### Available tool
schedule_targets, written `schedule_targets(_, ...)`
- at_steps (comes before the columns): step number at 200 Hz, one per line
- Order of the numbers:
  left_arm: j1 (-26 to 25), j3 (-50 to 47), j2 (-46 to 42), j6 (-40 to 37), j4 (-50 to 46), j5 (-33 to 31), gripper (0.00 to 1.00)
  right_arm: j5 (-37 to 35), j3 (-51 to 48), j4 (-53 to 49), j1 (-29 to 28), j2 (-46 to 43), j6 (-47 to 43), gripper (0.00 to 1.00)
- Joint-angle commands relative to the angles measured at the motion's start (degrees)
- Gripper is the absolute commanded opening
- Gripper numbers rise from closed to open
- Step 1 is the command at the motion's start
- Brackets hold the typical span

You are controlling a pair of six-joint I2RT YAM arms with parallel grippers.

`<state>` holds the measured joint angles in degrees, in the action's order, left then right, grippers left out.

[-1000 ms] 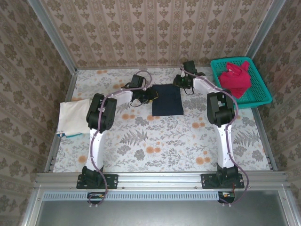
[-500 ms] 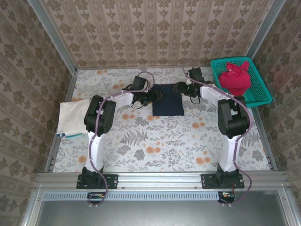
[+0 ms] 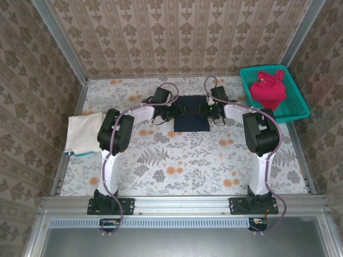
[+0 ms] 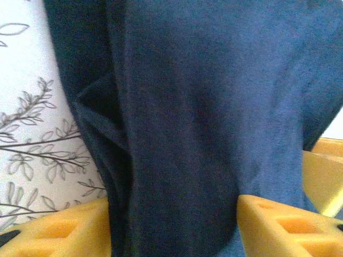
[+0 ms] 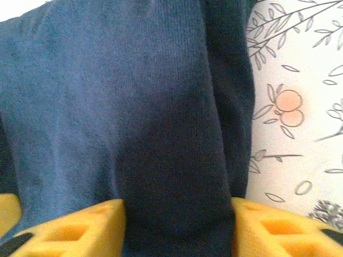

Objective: Fold and stack the t-shirts

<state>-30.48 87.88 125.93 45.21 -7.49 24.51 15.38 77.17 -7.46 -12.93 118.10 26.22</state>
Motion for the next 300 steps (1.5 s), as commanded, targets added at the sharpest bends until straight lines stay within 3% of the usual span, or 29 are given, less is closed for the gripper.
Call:
schedule_targets(1,-1.9,1.4,2.1,2.1,-1.0,3.2,0.57,4.2,-0.5,2.9,-0.2,2.1,2.2,0.46)
schedule_targets(44,-1.8,1.6,3.1,2.4,-0.5,2.9,0.52,6.4,-1.3,4.7,-0.3,2.7,3.4,0.43)
schedule_targets(62,-1.8,2.1,3.9,2.0,0.4,3.3,0.44,7.1,-1.4,4.9,-0.4,2.7,3.7,0.43)
schedule_targets(69,-1.8,2.6,4.3,1.7,0.6,3.5,0.37,7.2,-1.6,5.0,-0.4,2.6,3.7,0.43)
schedule_targets(89,-1.7,3.2,4.8,0.7,1.3,3.6,0.0,7.1,-2.3,5.3,-0.4,1.7,3.8,0.43)
schedule_targets(110,-1.3,3.1,4.0,-1.7,-0.3,2.1,0.0,6.4,-3.1,5.4,-0.3,-0.2,3.2,0.48)
schedule_targets(149,0.9,-0.6,-1.4,-11.3,-5.8,-1.2,0.0,4.5,-7.6,9.7,-0.4,-6.0,-2.7,0.92)
schedule_targets(164,2.4,-3.3,-4.3,-16.1,-7.9,-1.6,0.0,6.5,-9.6,12.7,-0.9,-8.0,-6.4,0.99)
schedule_targets(211,7.6,-10.3,-14.3,-30.6,-18.6,-4.9,0.0,9.7,-15.0,21.3,-7.6,-13.0,-19.1,1.0)
schedule_targets(241,11.5,-14.5,-21.3,-38.0,-23.8,-5.3,0.0,13.4,-16.1,27.1,-15.4,-13.9,-25.9,1.0)
schedule_targets(300,24.5,-16.9,-32.1,-50.5,-38.0,-4.7,0.0,16.2,-5.8,31.8,-28.9,-8.3,-30.7,1.0)
